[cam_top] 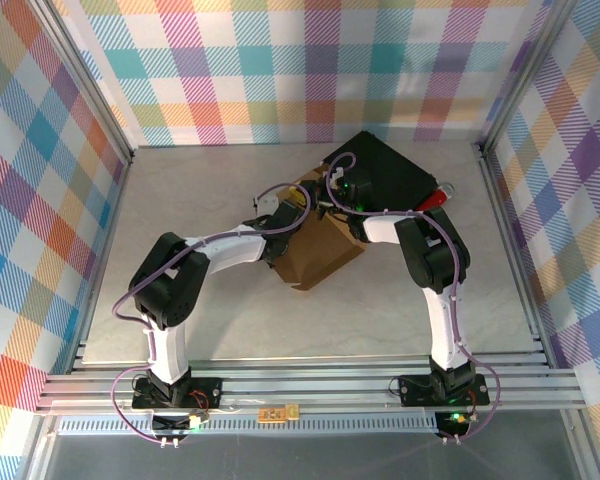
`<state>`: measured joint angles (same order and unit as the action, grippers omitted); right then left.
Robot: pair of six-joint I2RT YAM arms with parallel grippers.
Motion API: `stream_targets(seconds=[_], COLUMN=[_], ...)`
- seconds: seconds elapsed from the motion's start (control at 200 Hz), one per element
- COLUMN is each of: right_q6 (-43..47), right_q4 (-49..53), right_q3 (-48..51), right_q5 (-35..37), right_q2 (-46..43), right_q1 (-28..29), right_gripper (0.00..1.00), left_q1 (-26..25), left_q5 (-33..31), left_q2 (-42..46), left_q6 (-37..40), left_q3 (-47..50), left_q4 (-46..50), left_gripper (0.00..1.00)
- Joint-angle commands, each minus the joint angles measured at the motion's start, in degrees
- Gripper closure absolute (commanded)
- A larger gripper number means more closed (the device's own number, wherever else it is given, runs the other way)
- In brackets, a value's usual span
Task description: Fold the paper box
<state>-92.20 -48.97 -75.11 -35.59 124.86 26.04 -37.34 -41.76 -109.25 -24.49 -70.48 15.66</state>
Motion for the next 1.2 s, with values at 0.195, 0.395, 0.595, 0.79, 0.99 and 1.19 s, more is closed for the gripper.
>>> stream_targets(seconds=[0.195, 0.395, 0.595, 0.79, 0.99, 1.19], right_q6=[-0.8, -1.4, -1.6, -1.8, 1.8, 10.5], right_q4=[0.7, 0.4, 0.7, 3.2, 14.7, 33.3], right_q3=[-0.7, -0.3, -0.2, 0.1, 2.3, -1.1], right_q5=[-1.8, -1.8, -1.6, -0.6, 5.3, 8.7], right_q2=[-2.3, -2.5, -2.6, -4.5, -13.3, -24.7], right_q1=[0.7, 0.3, 0.2, 0.2, -0.3, -3.2], right_gripper=[1.00, 1.00, 1.00, 1.00, 0.48, 0.22], left_q1=[-1.0, -1.0, -0.9, -0.2, 0.2, 3.4], left_q5=[-1.5, -1.7, -3.9, -11.2, -12.2, -6.8], left_q2=[-3.0, -3.2, -4.7, -5.9, -2.5, 4.3], left_q6=[0.8, 3.1, 3.0, -3.2, 1.0, 8.2], left_q3=[-2.2, -1.7, -3.5, -7.3, -6.9, -7.6], left_q4=[3.2, -1.7, -0.8, 9.6, 8.8, 9.3], left_gripper=[0.71, 0.71, 0.91, 1.00, 1.00, 1.00])
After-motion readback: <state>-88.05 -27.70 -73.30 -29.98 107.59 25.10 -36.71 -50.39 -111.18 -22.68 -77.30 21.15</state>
